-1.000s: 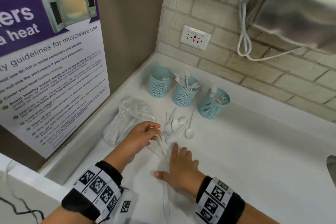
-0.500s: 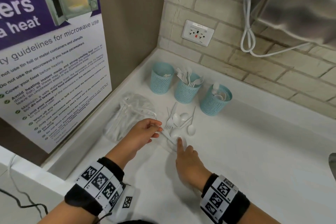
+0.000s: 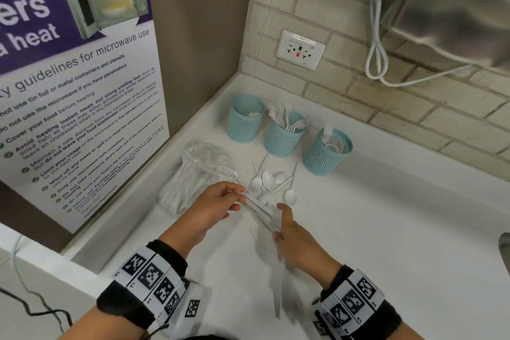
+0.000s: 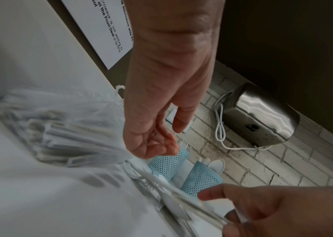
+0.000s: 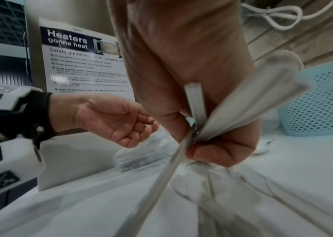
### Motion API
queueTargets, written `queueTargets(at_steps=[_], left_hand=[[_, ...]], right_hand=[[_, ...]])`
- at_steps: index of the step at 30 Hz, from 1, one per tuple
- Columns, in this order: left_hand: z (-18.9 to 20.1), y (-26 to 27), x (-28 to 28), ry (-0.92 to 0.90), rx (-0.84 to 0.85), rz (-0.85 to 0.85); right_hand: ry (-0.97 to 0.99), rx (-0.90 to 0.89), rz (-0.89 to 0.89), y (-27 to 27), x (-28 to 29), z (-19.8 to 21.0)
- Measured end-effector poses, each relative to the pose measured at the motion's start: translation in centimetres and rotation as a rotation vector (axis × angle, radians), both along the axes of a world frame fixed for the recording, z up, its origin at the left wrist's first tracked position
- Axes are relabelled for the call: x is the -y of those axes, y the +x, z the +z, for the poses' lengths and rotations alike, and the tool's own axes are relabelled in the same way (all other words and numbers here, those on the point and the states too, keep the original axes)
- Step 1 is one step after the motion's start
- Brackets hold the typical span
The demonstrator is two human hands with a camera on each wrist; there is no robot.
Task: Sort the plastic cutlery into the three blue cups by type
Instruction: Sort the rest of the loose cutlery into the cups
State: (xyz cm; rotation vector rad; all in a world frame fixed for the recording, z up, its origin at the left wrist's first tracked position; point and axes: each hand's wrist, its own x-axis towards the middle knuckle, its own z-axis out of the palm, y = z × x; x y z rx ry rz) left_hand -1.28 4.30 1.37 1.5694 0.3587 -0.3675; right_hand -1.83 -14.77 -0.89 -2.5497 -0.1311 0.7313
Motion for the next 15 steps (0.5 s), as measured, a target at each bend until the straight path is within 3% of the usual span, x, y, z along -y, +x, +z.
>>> queueTargets(at_steps=[15], left_hand=[[-0.4,-0.1,0.2,0.036,0.019,-0.071]], right_hand=[[0.160,0.106,-0.051,0.0,2.1,3.6]])
